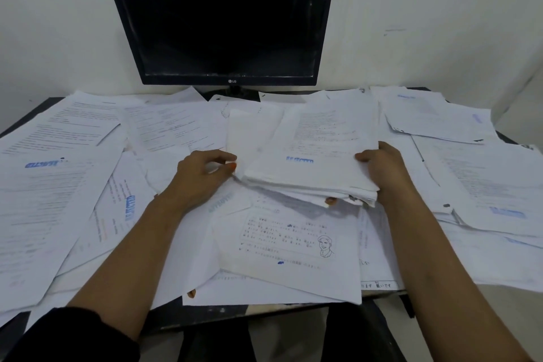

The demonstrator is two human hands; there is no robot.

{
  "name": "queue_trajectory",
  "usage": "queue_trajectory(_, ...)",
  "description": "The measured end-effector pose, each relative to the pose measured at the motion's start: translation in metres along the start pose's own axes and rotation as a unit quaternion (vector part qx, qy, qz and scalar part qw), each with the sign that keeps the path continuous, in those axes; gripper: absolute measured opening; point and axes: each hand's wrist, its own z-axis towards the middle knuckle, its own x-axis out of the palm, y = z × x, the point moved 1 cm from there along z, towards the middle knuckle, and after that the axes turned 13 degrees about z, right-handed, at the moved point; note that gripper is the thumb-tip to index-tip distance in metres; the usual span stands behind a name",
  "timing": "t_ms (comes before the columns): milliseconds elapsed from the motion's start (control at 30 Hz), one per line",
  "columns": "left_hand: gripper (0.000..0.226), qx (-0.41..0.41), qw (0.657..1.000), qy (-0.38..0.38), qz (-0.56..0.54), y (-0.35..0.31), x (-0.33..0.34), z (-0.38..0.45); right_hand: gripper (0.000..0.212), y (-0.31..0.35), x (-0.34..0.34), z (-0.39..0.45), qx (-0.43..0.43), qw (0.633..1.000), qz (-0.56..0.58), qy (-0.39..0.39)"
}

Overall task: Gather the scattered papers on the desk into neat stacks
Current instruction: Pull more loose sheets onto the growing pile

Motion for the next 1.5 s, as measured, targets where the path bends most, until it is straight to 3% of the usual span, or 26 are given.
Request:
queue_trajectory(133, 0.015, 0.008, 0.999, -0.039, -0.006, -0.008, -0.001, -0.002, 0.036, -0.009, 0.002, 0.001, 0.009, 0.987, 0.141, -0.073)
queue_trajectory(267, 0.014, 0.001, 0.996, -0.051, -0.066, -0.019, -0.003, -0.006, 0.049, -0.019, 0.009, 0.004, -0.017, 0.973, 0.222, -0.053)
queue_trajectory(700, 0.028, 0.017, 0.972, 0.028, -0.234, -0.034, 0.0, -0.011, 0.035, -0.019, 0.064, -0.004, 0.1, 0.976, 0.121, 0.15)
queue_trajectory(800, 0.038, 0.012, 0.973, 0.065, -0.221, -0.031, 0.002, -0.01, 0.031, -0.022, 0.067, -0.006, 0.113, 0.976, 0.067, 0.175)
queue_trajectory(933, 0.067, 0.035, 0.992, 0.067, -0.099, -0.029, 0.008, -0.009, 0.028, -0.023, 0.064, -0.009, 0.099, 0.97, 0.027, 0.221)
queue_trajectory(1033, 0.051, 0.047, 0.995, -0.004, -0.083, -0.029, 0.013, -0.007, 0.025, -0.022, 0.061, -0.015, 0.06, 0.968, -0.031, 0.24)
queue_trajectory(1167, 0.023, 0.037, 0.99, -0.091, -0.104, -0.03, 0.013, -0.004, 0.021, -0.023, 0.053, -0.024, -0.009, 0.98, -0.084, 0.179)
queue_trajectory(1300, 0.009, -0.007, 0.975, -0.119, -0.188, -0.029, 0.01, -0.004, 0.027, -0.02, 0.053, -0.037, 0.075, 0.97, -0.061, 0.221)
queue_trajectory(1367, 0.006, 0.004, 0.972, -0.136, -0.19, -0.033, 0.01, -0.006, 0.038, -0.02, 0.058, -0.042, 0.096, 0.968, -0.013, 0.229)
queue_trajectory(1500, 0.011, 0.017, 0.968, -0.146, -0.202, -0.044, 0.007, -0.012, 0.075, -0.022, 0.063, -0.04, 0.029, 0.976, 0.038, 0.213)
